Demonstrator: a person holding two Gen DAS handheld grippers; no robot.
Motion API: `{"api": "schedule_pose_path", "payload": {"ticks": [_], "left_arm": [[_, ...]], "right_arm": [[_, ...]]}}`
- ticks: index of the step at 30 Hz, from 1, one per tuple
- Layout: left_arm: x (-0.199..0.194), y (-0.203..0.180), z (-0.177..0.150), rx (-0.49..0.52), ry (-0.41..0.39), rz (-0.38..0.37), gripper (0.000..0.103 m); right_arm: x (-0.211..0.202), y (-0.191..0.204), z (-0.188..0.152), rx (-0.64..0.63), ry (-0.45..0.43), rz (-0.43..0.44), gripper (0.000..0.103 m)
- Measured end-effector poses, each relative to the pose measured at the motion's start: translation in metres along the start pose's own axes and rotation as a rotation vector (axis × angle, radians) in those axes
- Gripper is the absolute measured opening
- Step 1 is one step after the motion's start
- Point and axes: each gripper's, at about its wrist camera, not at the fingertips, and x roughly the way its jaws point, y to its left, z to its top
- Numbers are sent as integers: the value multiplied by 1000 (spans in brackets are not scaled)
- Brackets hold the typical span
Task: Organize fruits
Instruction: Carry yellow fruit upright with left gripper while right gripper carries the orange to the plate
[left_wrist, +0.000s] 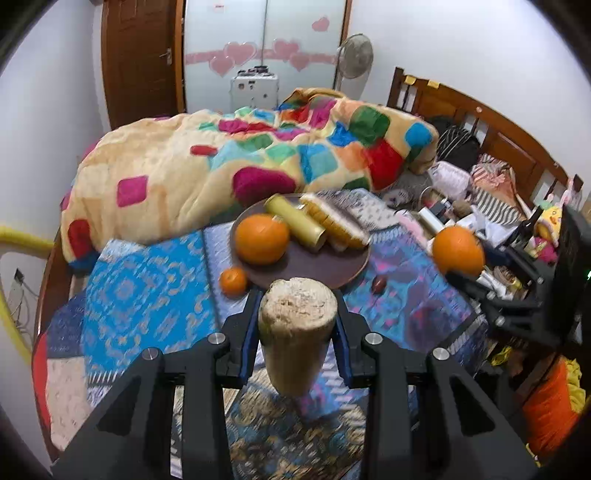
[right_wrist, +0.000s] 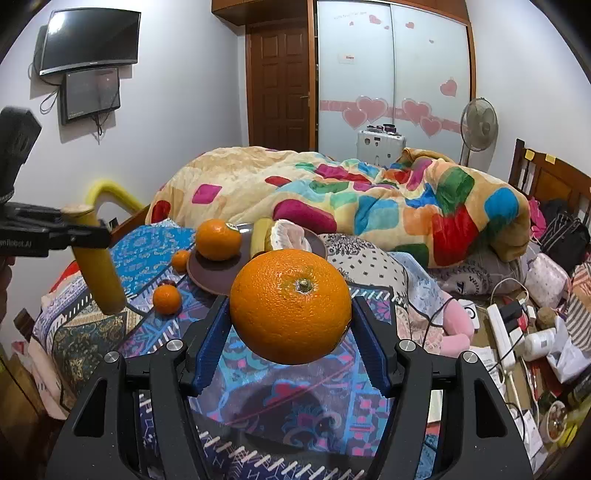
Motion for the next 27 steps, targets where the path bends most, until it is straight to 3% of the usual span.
{"api": "schedule_pose_path", "payload": {"ticks": [11,19,27], "left_arm": [[29,-16,37,-8,-44,-48,35],[89,-24,53,-7,23,-59,35],[134,-8,70,-99,50,-38,35]], "right_arm": [[18,0,11,-6,-19,17,62],[39,0,13,-24,-3,24,62],[63,-1,18,-63,20,29,62]]}}
